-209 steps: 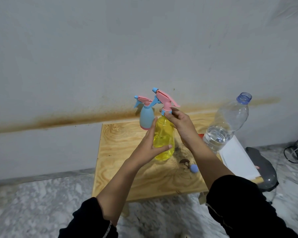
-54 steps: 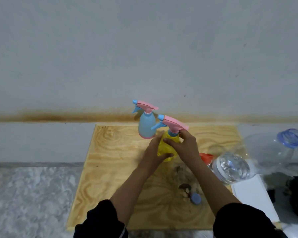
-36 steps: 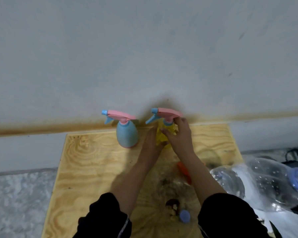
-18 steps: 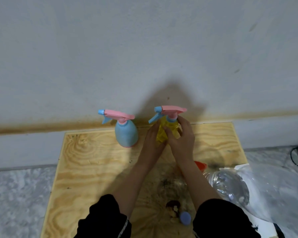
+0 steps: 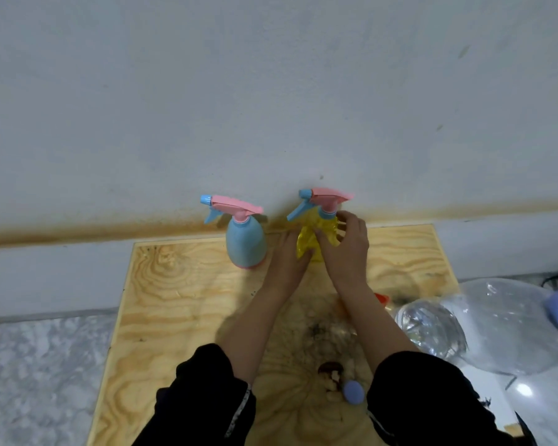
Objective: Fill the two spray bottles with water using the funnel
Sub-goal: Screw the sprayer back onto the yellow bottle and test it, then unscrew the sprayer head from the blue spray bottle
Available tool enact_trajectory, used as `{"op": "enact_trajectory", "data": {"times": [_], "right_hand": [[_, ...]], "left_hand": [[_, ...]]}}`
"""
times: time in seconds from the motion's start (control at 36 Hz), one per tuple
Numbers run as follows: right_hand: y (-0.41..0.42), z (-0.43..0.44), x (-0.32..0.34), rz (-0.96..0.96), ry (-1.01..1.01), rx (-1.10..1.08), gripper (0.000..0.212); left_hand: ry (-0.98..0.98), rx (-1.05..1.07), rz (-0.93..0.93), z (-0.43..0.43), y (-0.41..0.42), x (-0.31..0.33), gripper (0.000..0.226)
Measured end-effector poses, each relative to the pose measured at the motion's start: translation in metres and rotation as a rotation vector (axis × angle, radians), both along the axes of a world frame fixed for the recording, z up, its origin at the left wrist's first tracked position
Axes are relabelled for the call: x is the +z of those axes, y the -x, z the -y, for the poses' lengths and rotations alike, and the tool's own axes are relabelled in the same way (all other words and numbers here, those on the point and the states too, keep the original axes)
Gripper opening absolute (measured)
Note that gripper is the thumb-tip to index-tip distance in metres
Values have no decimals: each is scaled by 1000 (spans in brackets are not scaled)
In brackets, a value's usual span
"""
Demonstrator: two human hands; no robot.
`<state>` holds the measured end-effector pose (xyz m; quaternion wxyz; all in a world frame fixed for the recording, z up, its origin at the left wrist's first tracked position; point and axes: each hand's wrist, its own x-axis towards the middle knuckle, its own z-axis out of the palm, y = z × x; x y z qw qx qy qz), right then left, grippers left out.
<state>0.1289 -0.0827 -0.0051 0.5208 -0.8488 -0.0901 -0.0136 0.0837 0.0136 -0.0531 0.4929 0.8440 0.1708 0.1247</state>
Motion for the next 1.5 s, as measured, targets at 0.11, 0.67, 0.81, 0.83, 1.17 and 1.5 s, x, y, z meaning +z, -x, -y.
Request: {"op": "enact_trajectory", "data": {"times": [0.11, 0.67, 0.81, 0.83, 1.17, 1.5], "right_hand": [[8, 3, 1, 12, 31, 7, 40], [52, -79, -12, 205, 258, 412, 41], [42, -101, -14, 172, 176, 400, 36], [40, -104, -15, 163, 163, 396, 34], [40, -107, -17, 82, 1, 356, 29], [90, -66, -7, 121, -58, 179, 34]], "left_hand": [[-24, -72, -16, -4, 9, 8, 31], [-353, 283, -118, -75, 76, 15, 74], [-203, 189, -115, -86, 62, 5, 76], [-170, 174, -97, -86, 60, 5, 78], [-1, 173, 8, -77, 53, -5, 60], [84, 236, 1, -37, 103, 1, 80]]}}
